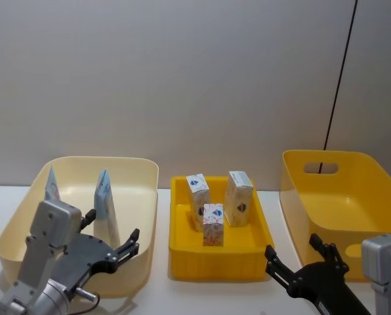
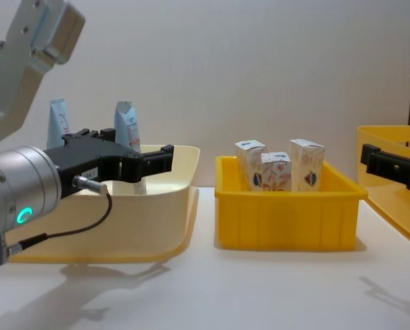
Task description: Bimanual collaborative sorting of washing and personal care products
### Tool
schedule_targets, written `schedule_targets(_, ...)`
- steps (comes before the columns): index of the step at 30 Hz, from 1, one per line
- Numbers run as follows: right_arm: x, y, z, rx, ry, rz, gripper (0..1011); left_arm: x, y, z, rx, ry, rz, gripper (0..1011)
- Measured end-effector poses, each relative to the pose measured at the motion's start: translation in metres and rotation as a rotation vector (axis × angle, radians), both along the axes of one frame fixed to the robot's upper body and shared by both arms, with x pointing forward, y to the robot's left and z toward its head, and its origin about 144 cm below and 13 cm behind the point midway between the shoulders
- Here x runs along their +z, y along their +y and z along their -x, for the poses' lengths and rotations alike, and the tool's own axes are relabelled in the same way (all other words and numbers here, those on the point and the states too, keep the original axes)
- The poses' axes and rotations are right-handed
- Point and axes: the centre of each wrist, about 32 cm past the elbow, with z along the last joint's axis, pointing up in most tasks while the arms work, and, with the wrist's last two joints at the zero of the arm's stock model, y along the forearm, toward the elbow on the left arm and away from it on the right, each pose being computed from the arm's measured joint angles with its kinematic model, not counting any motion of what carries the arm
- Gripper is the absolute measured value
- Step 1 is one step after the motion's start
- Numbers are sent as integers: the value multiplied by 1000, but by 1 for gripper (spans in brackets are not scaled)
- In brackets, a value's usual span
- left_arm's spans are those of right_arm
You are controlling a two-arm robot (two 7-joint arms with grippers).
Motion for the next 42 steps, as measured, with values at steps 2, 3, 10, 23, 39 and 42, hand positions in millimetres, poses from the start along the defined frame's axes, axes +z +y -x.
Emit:
schedule_targets(2, 0, 0, 0, 0, 0, 0, 1000, 2, 2, -4, 1, 16, 18, 1000)
schedule_targets(3, 0, 0, 0, 0, 0, 0, 1000, 3, 2, -5, 1, 19, 24, 1000)
schedule_targets(10, 0, 0, 0, 0, 0, 0, 1000, 6, 8, -16, 20, 69, 72, 1000)
schedule_targets(23, 0, 0, 0, 0, 0, 0, 1000, 9, 11, -30, 49, 114, 90, 1000)
schedule_targets(39, 0, 0, 0, 0, 0, 0, 1000, 4, 6, -47, 57, 133, 102, 1000)
schedule_targets(42, 0, 0, 0, 0, 0, 0, 1000, 3, 5, -51, 63, 134, 106, 1000)
